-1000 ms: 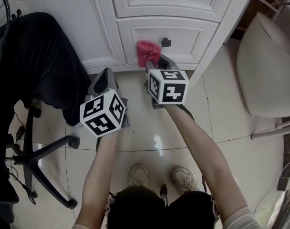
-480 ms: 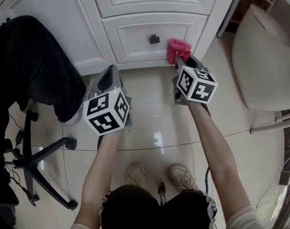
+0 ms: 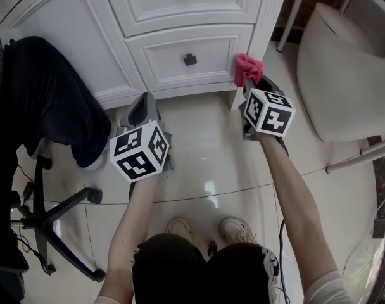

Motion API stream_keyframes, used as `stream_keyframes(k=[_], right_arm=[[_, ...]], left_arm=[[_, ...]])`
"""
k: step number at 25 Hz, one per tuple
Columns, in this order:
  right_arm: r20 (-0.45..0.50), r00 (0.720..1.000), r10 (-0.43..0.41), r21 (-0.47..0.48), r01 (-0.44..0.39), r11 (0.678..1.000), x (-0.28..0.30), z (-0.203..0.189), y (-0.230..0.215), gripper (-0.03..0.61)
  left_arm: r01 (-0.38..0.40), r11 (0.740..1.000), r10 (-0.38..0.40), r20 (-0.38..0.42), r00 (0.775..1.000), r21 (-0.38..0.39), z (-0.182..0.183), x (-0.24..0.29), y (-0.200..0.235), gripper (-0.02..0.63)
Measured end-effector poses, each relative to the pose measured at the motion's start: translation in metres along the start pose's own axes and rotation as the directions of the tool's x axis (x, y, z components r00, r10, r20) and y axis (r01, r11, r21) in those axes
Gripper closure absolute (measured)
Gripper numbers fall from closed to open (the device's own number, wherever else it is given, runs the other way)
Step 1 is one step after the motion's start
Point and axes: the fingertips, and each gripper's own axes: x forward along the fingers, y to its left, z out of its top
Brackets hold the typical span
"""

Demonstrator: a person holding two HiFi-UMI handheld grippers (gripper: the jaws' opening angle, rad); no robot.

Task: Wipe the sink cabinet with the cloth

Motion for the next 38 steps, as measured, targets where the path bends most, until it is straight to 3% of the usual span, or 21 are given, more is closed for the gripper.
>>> stream_keyframes(k=[3, 6, 9, 11, 16, 20, 28, 38], right_arm=[[0.096, 0.995, -0.001, 0.055, -0.004, 0.998, -0.022, 0.059, 0.022, 0.520], [0.161, 0.987, -0.020, 0.205, -0.014, 0.979, -0.067, 0.115, 0.050, 0.518], [0.193, 0.981, 0.023, 0.324, -0.085, 0.942, -0.127, 0.159, 0.090, 0.517], [0.211, 0.975, 0.070, 0.326, -0.137, 0.935, -0.166, 0.178, 0.116, 0.517], [0.205, 0.971, 0.119, 0.162, -0.154, 0.975, -0.249, 0.175, 0.161, 0.514], [0.184, 0.974, 0.135, 0.027, -0.142, 0.990, -0.278, 0.176, 0.164, 0.514], [0.220, 0.973, 0.073, -0.035, -0.067, 0.997, -0.281, 0.180, 0.152, 0.518], [0.230, 0.968, 0.104, -0.046, -0.096, 0.994, -0.291, 0.177, 0.158, 0.518]], left_arm=[[0.036, 0.999, -0.036, 0.053, 0.998, -0.002, 0.045, -0.011, -0.017, 0.598], [0.068, 0.998, -0.068, 0.105, 0.992, 0.008, 0.108, -0.044, -0.041, 0.598], [0.078, 0.996, -0.083, 0.162, 0.983, 0.036, 0.175, -0.097, -0.066, 0.598], [0.090, 0.995, -0.095, 0.196, 0.976, 0.035, 0.202, -0.134, -0.081, 0.598], [0.068, 0.995, -0.084, 0.233, 0.969, 0.077, 0.202, -0.202, -0.107, 0.598], [0.089, 0.996, -0.080, 0.271, 0.959, -0.021, 0.197, -0.228, -0.112, 0.598], [0.089, 0.990, -0.112, 0.241, 0.964, 0.107, 0.190, -0.221, -0.134, 0.598], [0.099, 0.991, -0.117, 0.252, 0.961, 0.085, 0.193, -0.227, -0.131, 0.598]])
